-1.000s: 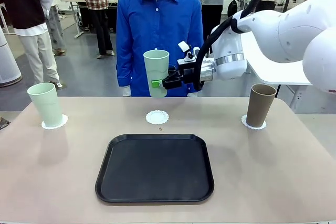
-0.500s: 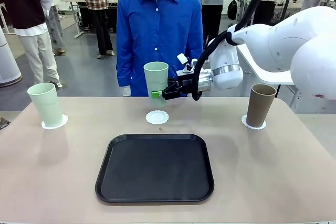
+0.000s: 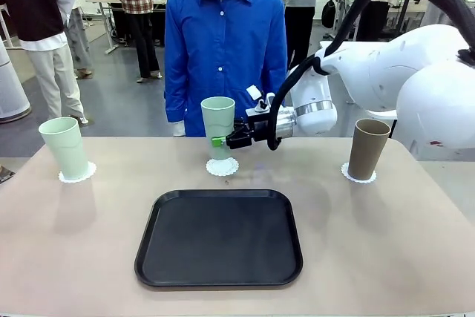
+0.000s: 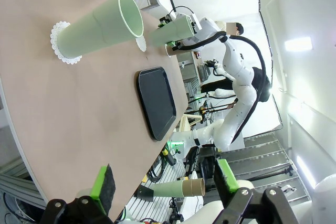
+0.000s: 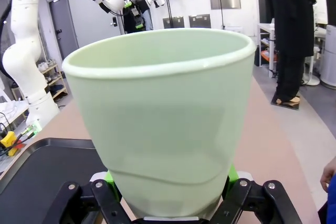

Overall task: Place coasters on the table and set cups on them.
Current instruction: Take one Reusable plastic cup from the Flat Tray and place it on a coaster set by the human.

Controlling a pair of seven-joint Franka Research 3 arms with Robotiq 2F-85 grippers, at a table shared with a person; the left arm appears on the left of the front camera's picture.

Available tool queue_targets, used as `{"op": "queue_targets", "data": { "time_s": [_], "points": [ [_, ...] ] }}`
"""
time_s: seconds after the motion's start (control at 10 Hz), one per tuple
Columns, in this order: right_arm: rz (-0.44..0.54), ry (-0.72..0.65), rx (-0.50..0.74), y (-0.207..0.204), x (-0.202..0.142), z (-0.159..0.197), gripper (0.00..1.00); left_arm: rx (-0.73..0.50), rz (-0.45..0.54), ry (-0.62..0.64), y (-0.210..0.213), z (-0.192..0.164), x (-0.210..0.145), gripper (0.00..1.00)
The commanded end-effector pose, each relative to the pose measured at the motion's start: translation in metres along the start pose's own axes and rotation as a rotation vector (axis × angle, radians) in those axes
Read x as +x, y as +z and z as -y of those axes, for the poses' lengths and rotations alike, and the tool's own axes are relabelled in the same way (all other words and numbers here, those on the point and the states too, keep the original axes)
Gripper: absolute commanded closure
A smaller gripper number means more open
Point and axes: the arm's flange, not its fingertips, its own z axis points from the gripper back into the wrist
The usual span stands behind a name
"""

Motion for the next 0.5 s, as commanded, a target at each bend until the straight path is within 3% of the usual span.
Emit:
{"op": "queue_targets", "data": {
  "time_s": [0.0, 0.4],
  "points": [
    [0.003, 0.013, 0.029, 0.0, -0.003, 0.011, 0.18, 0.011, 0.003, 0.001, 0.001, 0.001, 0.0, 0.0],
    [-0.007, -0.014, 0.061, 0.001, -0.017, 0.015, 0.18, 0.011, 0.003, 0.001, 0.001, 0.001, 0.0, 0.0]
  ]
}}
